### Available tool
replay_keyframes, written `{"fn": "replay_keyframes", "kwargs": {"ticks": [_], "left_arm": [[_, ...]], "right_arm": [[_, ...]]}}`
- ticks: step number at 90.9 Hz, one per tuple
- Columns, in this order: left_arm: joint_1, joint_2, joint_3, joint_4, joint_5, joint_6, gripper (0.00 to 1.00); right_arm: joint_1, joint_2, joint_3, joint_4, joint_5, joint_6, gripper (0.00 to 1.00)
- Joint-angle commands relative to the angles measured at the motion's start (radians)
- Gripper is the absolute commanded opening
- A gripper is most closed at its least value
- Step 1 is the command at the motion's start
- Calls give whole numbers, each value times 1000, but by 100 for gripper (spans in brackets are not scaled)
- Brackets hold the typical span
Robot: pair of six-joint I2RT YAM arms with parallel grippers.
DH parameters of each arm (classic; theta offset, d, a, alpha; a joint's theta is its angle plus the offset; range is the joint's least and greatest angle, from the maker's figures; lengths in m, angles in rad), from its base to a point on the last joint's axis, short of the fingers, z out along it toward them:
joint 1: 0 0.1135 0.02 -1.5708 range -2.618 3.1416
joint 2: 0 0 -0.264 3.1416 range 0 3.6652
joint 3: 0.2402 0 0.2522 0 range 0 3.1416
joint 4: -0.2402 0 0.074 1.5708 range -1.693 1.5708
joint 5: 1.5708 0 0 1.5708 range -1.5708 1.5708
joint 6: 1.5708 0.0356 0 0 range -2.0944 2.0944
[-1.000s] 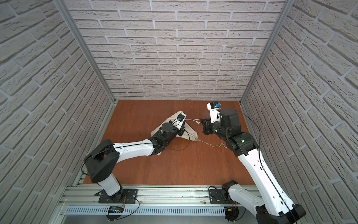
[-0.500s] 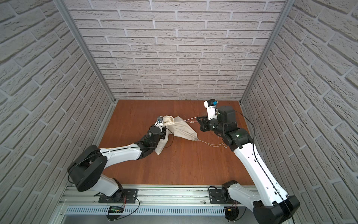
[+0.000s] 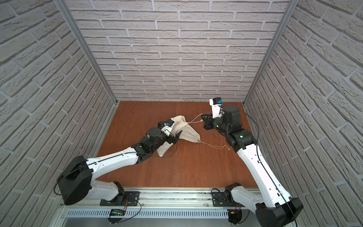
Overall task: Close the soil bag
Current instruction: Frap the soil bag at the center of the board.
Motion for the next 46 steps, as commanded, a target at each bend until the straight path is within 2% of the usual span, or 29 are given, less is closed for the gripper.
{"fn": "replay_keyframes", "kwargs": {"ticks": [1, 18, 36, 46], "left_arm": [[-4, 38, 91, -30, 166, 62, 98], [2, 150, 234, -75, 222, 103, 86], [12, 242, 341, -123, 243, 134, 65], [22, 253, 366, -140, 246, 134, 48]], "right_arm": [[-6, -33, 3, 26, 20, -17, 3], [-5, -55, 4, 5, 37, -31, 3], [-5, -69, 0, -12, 48, -41, 3], [-5, -71, 2, -17, 50, -47, 3]]}}
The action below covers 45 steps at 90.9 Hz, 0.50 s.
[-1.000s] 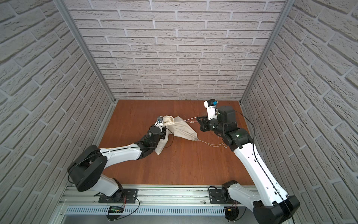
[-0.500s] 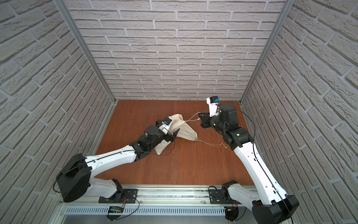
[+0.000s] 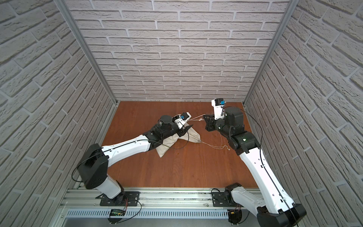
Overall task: Close the soil bag
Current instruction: Frap the soil bag at the center of the board.
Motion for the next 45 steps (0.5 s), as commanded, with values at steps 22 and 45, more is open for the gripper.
{"fn": "replay_keyframes", "kwargs": {"ticks": [22, 45], "left_arm": [[48, 13, 56, -104, -35, -15, 11], [72, 128, 69, -308, -547, -139, 9]], "right_arm": [[-6, -48, 5, -21, 99, -58, 3], [-10, -154, 39, -70, 231, -84, 3]]}}
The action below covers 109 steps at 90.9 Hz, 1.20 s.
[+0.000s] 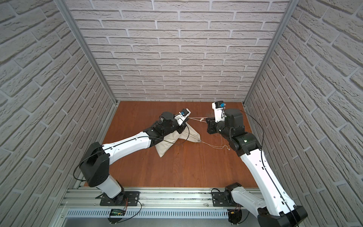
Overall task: Close the soil bag
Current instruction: Frap the soil bag at the center of the board.
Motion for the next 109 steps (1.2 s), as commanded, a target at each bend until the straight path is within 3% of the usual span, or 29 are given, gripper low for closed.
{"fn": "replay_keyframes", "kwargs": {"ticks": [1, 17, 37, 52, 84, 100, 109], "left_arm": [[57, 96, -15, -228, -440, -98, 10], [67, 143, -33, -327, -623, -199, 17], [131, 149, -73, -462, -700, -385, 18], [181, 114, -144, -532, -749, -499, 22], [284, 47, -257, -556, -715, -665, 37], [352, 41, -292, -555, -653, -732, 32], [389, -29, -337, -569, -662, -740, 36]], "right_arm": [[-16, -133, 40, 29, 153, -33, 3], [-21, -223, 58, 4, 272, -54, 3], [-24, -256, 57, -7, 339, -66, 3], [-27, -235, 53, 16, 323, -62, 3], [-28, -139, 58, 79, 206, -27, 3], [-28, -119, 47, 79, 193, -28, 3], [-28, -87, 37, 87, 158, -28, 3]]}}
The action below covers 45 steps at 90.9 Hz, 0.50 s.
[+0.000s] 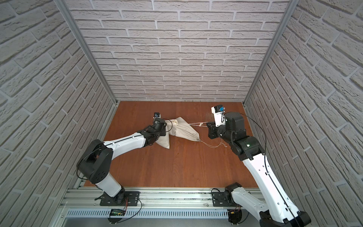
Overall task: Close the soil bag
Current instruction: Frap the soil bag at the center of the board.
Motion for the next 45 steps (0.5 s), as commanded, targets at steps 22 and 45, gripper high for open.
{"fn": "replay_keyframes", "kwargs": {"ticks": [22, 45], "left_arm": [[54, -277, -209, -97, -199, 120, 71], [-83, -412, -176, 15, -43, 334, 98]], "right_arm": [[-41, 45, -3, 249, 2, 53, 3], [-41, 65, -43, 286, 11, 48, 3]]}}
